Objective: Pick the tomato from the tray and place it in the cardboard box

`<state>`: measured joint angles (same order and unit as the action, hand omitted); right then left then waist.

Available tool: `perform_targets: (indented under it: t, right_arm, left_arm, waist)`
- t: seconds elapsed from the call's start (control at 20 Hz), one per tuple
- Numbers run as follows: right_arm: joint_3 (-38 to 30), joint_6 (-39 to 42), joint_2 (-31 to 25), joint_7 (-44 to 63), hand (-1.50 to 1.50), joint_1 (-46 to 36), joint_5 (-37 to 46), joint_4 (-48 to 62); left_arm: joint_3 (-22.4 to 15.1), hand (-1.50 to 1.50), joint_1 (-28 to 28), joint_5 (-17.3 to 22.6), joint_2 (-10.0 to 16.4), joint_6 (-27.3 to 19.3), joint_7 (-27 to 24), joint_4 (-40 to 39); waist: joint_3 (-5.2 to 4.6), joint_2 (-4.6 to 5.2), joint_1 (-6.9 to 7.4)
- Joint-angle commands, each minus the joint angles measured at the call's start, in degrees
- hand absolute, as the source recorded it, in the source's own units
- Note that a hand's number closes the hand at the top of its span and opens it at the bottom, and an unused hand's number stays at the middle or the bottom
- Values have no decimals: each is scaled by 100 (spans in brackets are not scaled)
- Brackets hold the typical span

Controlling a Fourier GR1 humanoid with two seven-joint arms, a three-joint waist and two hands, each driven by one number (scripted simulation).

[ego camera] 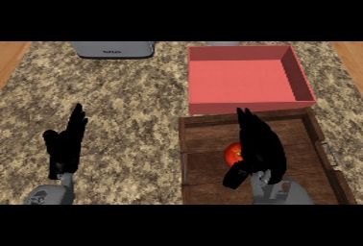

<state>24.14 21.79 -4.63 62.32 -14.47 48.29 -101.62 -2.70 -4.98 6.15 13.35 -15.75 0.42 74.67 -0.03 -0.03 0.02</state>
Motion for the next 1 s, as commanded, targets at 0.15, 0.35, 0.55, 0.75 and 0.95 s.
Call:
perform_targets:
  t: [0.15, 0.35, 0.55, 0.75, 0.95]
  right_arm:
    - [-158, 168, 346, 340, -150, -44, 301, 624]
    - [-97, 82, 452, 409, -150, -44, 485, 780]
    - [-296, 84, 456, 99, -150, -14, 546, 902]
    - [-351, 53, 459, 46, -150, -100, 559, 905]
    - [-385, 27, 457, -306, -150, 421, 710, 598]
  left_arm:
    - [-5, 0, -151, -207, -189, -51, -141, -296]
    - [25, 0, -46, -174, -64, -3, 400, 329]
    - [205, 0, 263, -98, -78, 266, -176, 56]
    - [110, 0, -135, -339, -225, 99, 318, 155]
    - [394, 0, 157, -241, -192, 364, -250, -81]
  waist:
    - [1, 10, -1]
    - [4, 1, 17]
    - [2, 3, 18]
    - [3, 2, 1]
    - [2, 1, -3]
